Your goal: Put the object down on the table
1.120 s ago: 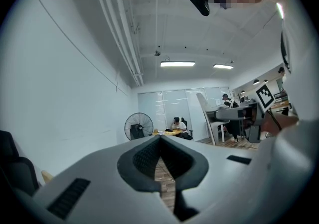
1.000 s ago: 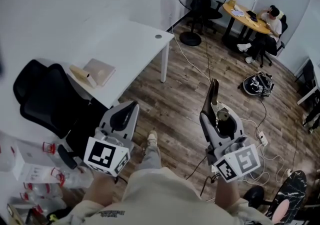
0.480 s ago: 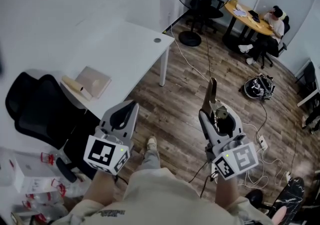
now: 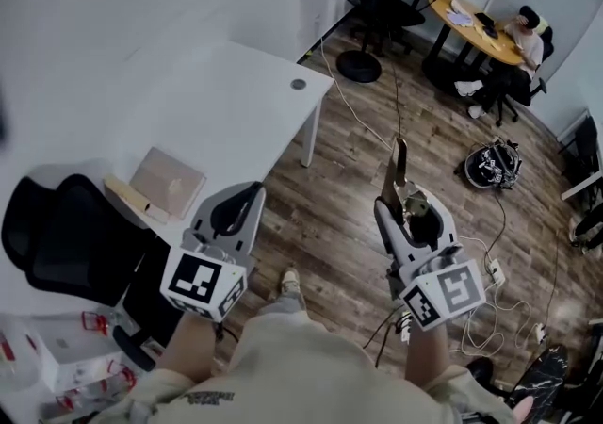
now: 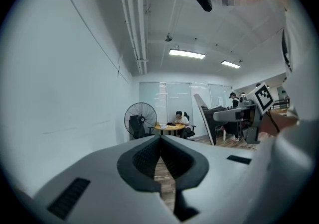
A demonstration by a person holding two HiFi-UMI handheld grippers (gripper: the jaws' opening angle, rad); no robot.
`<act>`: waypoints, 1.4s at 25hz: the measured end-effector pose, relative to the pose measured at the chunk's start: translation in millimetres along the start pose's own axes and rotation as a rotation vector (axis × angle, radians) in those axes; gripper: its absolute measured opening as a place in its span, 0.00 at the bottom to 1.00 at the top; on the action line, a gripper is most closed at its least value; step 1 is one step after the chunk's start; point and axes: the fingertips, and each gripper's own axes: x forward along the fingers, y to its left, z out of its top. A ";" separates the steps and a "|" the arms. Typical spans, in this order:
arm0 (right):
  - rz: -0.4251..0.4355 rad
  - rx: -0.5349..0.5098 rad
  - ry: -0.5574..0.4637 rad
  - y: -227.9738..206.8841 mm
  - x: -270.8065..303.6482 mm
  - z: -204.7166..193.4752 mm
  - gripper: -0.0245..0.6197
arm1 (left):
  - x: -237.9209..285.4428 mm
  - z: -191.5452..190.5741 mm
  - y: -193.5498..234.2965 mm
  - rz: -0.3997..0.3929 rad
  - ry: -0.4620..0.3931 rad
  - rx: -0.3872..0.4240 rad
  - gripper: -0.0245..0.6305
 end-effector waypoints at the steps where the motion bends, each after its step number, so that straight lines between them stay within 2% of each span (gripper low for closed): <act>1: 0.000 0.000 0.005 -2.1 12.5 -0.5 0.39 | 7.4 -1.8 9.9 -0.001 0.006 -0.003 0.07; 11: 0.020 -0.015 0.064 -14.0 112.8 -13.1 0.39 | 67.2 -15.3 88.4 -0.008 0.030 -0.029 0.07; 19: 0.016 0.003 0.074 -34.2 139.4 -17.0 0.39 | 104.7 -22.5 100.2 -0.046 0.040 -0.052 0.07; 29: 0.009 -0.160 0.113 -71.3 181.6 -29.4 0.39 | 157.9 -28.2 114.6 -0.031 0.052 -0.054 0.07; 35: 0.034 -0.154 0.128 -115.2 217.2 -37.8 0.39 | 199.0 -30.4 128.9 0.008 0.081 -0.053 0.07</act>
